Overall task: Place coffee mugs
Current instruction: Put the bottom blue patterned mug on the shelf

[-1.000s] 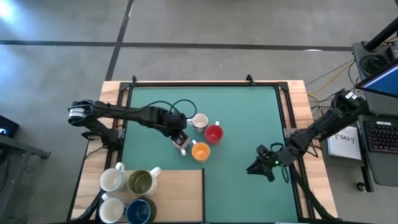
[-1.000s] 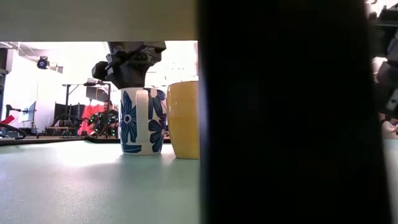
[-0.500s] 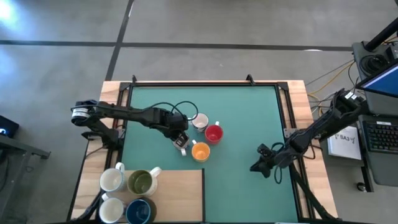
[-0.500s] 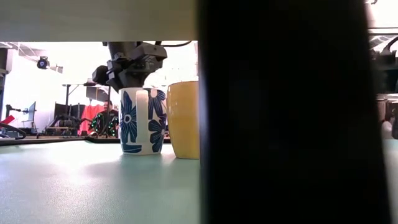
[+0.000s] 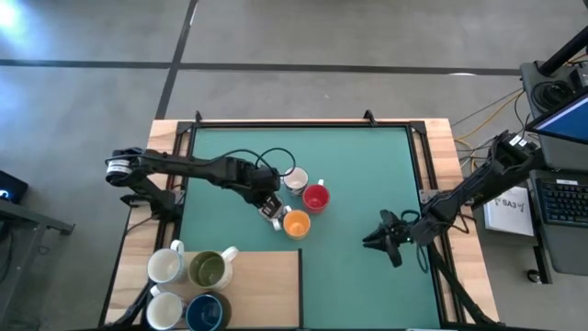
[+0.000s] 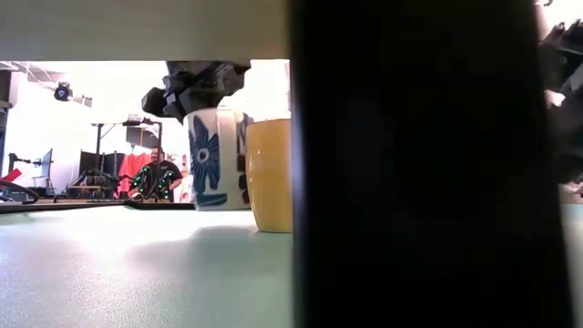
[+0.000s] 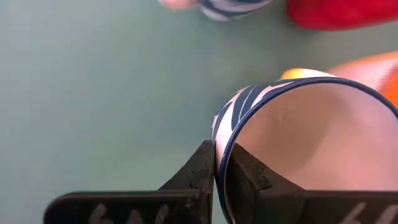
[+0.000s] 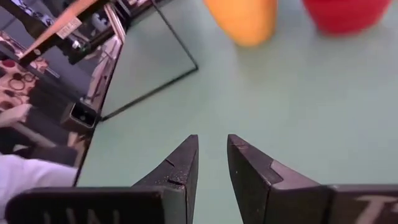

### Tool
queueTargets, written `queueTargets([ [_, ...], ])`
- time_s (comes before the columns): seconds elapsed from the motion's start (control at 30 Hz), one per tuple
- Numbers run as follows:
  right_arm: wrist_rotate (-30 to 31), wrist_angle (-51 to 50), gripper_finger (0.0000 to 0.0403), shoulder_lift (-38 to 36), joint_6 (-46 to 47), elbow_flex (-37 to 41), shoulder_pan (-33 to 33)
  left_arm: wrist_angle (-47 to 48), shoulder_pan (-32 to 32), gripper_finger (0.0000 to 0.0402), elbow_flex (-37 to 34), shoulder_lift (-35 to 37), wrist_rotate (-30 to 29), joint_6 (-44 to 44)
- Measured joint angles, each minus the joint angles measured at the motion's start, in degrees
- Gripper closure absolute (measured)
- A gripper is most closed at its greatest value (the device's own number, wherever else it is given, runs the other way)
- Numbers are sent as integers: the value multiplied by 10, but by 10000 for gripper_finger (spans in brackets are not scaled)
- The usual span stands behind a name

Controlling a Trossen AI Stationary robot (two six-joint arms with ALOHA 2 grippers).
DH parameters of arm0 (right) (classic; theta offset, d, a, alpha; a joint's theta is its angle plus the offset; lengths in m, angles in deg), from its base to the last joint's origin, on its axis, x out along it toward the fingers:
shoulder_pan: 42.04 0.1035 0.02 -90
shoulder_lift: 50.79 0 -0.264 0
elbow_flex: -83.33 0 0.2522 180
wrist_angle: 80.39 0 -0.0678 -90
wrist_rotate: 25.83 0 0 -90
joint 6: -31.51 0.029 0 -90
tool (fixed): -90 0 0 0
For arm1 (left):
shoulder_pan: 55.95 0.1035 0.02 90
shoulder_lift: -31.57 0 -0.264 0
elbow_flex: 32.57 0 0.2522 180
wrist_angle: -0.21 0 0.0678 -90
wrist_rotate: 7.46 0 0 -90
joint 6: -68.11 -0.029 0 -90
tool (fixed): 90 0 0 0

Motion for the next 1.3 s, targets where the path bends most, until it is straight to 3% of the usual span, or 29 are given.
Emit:
queueTargets([
  [0.17, 7, 38, 335, 0, -54, 13, 0, 56, -3, 395, 60, 0, 0, -7],
  [0.33, 8, 75, 335, 0, -46, 46, 0, 154, -11, 395, 137, 0, -40, -13],
  [0.57, 7, 110, 335, -9, -61, 57, 0, 211, -42, 395, 223, 0, -37, -15],
  [0.93, 7, 112, 335, -18, -35, 58, 0, 214, -203, 394, 333, 0, -4, 97],
  [1.3, -1, 112, 335, -18, -6, 58, 0, 215, -312, 393, 325, -1, 43, 224],
])
